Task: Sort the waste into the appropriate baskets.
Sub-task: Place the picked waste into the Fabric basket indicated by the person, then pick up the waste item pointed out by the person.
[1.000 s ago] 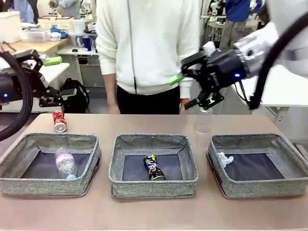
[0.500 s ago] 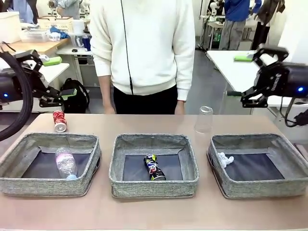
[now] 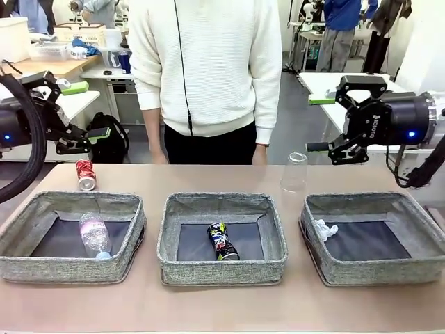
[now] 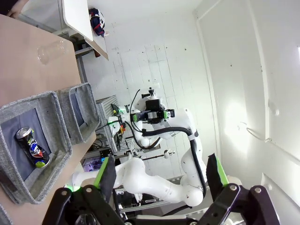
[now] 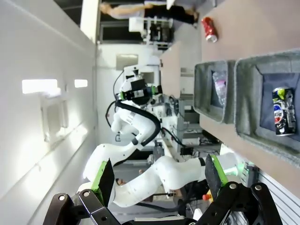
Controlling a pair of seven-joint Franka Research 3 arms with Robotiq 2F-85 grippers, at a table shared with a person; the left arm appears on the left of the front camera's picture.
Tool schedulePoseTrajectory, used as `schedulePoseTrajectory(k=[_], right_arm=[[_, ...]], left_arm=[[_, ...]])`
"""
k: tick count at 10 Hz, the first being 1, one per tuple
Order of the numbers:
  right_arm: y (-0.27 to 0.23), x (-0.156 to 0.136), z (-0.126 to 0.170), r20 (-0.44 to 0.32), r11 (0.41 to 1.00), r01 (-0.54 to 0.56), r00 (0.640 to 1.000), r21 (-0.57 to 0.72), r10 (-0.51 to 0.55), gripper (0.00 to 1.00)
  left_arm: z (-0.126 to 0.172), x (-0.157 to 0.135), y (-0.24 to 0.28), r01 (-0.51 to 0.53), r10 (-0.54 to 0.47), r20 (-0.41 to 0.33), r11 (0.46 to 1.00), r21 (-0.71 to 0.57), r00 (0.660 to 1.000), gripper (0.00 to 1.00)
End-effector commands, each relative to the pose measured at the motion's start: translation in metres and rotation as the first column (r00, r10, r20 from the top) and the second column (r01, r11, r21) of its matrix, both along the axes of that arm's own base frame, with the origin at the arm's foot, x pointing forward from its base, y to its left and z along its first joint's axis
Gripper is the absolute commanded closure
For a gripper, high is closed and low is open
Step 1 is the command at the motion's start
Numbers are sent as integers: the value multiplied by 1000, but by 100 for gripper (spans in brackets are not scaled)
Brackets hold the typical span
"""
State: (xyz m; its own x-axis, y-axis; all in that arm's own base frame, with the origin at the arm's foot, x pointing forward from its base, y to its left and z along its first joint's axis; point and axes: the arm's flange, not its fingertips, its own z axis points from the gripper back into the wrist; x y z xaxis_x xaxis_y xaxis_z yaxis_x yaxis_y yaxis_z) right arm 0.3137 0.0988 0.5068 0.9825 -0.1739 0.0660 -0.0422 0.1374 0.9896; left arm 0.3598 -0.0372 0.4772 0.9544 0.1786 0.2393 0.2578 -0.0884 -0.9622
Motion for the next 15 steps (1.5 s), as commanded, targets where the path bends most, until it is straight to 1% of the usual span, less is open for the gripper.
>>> schedulePoseTrajectory(k=[1,15], right_arm=[[-4,2,7,-3,1000,-2,1000,8,2,0],[-4,2,7,-3,1000,-2,1000,8,2,0]], left_arm=[[2,-5,-3,-8,7,-11,1000,-23,1000,0],[2,-5,-3,-8,7,-11,1000,-23,1000,0]])
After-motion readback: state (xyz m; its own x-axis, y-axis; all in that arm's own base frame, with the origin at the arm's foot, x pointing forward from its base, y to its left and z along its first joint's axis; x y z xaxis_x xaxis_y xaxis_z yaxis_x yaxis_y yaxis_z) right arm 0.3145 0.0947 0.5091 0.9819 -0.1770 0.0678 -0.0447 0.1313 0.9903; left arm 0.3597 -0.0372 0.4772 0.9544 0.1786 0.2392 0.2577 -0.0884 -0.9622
